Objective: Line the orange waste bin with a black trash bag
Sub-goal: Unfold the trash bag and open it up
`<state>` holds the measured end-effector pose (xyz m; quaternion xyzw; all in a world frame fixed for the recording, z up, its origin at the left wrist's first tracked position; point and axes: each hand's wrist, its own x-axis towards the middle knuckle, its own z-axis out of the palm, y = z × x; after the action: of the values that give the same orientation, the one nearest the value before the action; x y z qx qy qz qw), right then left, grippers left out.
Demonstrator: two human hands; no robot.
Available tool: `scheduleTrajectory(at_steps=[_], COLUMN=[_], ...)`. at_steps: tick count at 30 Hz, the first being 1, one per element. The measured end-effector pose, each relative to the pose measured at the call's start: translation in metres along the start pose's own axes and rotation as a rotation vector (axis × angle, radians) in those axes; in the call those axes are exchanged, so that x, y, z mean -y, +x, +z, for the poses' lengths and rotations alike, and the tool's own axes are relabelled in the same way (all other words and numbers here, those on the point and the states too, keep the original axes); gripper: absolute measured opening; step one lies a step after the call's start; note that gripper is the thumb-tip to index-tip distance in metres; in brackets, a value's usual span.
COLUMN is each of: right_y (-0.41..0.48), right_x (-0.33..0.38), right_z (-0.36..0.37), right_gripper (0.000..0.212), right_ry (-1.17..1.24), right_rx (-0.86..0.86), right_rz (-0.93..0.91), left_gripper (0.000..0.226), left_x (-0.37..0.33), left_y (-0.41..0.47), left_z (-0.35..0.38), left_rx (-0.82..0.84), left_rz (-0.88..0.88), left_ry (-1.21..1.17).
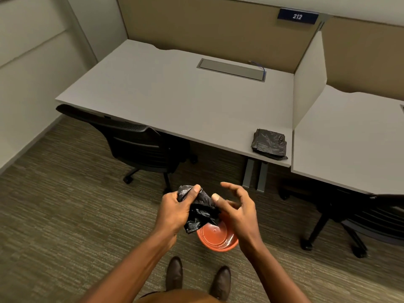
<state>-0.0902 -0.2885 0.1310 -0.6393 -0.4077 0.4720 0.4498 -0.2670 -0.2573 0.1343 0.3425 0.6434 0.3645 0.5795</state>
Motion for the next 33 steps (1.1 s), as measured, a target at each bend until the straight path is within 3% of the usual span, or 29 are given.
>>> scheduleTrajectory(at_steps=[3,7,12,14,21,26,30,33], right_y=[-0.005,-0.004,0.002,0.005,0.025,0.041,0.042,0.034], right_x=[0.007,0.007,0.01,0.012,0.022,0.029,0.03,0.022], right_z=[0.0,0.006,0.005,0.002,-0.013,-0.02,-0.014,-0.006], right_gripper=[0.065,0.024,0.026,0.03,0.034,0.029,0.028,0.039], right_ry=[-0.137,-0.364,-0.313,-0.244,-0.184,-0.23,-0.381,-0.561], right_rx=[0.196,0.067,-0.145,-0.162,-0.183,-0.174,-0.254,-0.383], right_rz=[-0.155,-0.235,-0.179,-0.163,-0.201,-0.207,-0.238,-0.272], left_gripper=[0.031,0.038,0.104,0.114,0.099,0.039,0.041,0.039], left_x=[0.0,0.0,0.004,0.005,0.009,0.014,0.014,0.016], left_y=[0.002,0.002,0.002,0.0,-0.006,-0.01,-0.012,-0.01], left_z=[0.002,0.0,-0.009,-0.012,-0.017,-0.014,-0.006,-0.002], left_rx=[-0.061,-0.032,0.039,0.056,0.105,0.186,0.319,0.286], left_rz=[0.022,0.031,0.175,0.222,0.455,0.58,0.425,0.339], left_ry=[0.023,0.072,0.425,0.576,0.936,0.764,0.541,0.429])
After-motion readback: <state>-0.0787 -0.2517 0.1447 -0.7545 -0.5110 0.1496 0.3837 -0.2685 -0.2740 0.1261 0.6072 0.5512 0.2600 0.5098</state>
